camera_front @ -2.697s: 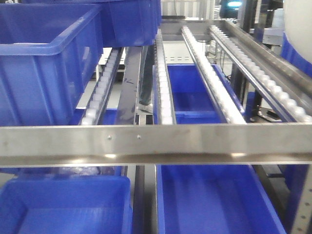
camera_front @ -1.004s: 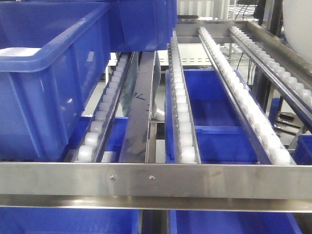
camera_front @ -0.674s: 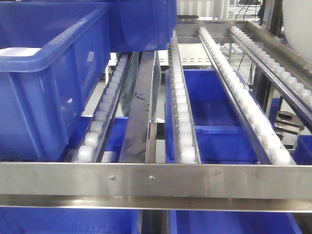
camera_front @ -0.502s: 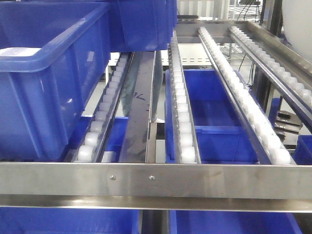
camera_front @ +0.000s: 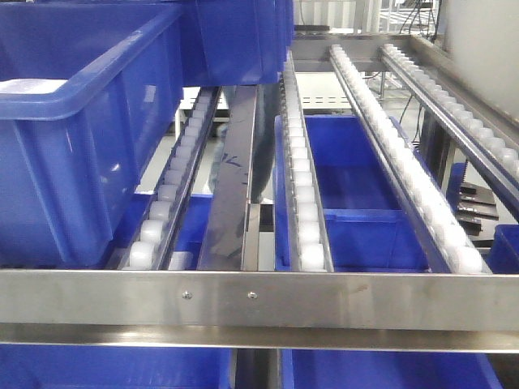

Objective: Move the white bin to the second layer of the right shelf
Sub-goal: 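Lower the white bin with the right gripper onto the second-layer rollers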

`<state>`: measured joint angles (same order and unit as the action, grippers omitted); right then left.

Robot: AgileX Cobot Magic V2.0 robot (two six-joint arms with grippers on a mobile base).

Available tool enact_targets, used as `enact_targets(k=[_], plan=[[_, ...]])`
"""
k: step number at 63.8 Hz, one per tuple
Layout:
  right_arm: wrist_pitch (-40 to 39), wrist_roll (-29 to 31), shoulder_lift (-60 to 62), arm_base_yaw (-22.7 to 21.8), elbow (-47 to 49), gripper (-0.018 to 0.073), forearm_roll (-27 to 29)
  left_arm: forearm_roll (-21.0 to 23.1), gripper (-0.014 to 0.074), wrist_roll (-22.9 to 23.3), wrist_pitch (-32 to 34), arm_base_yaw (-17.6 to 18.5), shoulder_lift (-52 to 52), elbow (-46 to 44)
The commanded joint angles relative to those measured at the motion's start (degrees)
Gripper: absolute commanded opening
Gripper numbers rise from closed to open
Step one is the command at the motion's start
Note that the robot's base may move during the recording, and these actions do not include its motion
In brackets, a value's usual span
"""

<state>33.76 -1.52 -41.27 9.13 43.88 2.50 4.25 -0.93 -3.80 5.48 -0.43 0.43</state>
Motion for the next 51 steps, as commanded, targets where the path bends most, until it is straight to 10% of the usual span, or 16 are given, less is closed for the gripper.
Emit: enact_targets(k=[1,51], plan=[[-8.38,-0.14,-4.77,-0.43,1.88,0.0056,0.40,0.06,0.0085,0.42,4.93,0.32,-0.10,2.11],[-16.85,-0.09,-39.73,1.76,10.94,0.0056,0.66,0.06,0.0085,0.42,4.93,0.32,-0.10,2.11]])
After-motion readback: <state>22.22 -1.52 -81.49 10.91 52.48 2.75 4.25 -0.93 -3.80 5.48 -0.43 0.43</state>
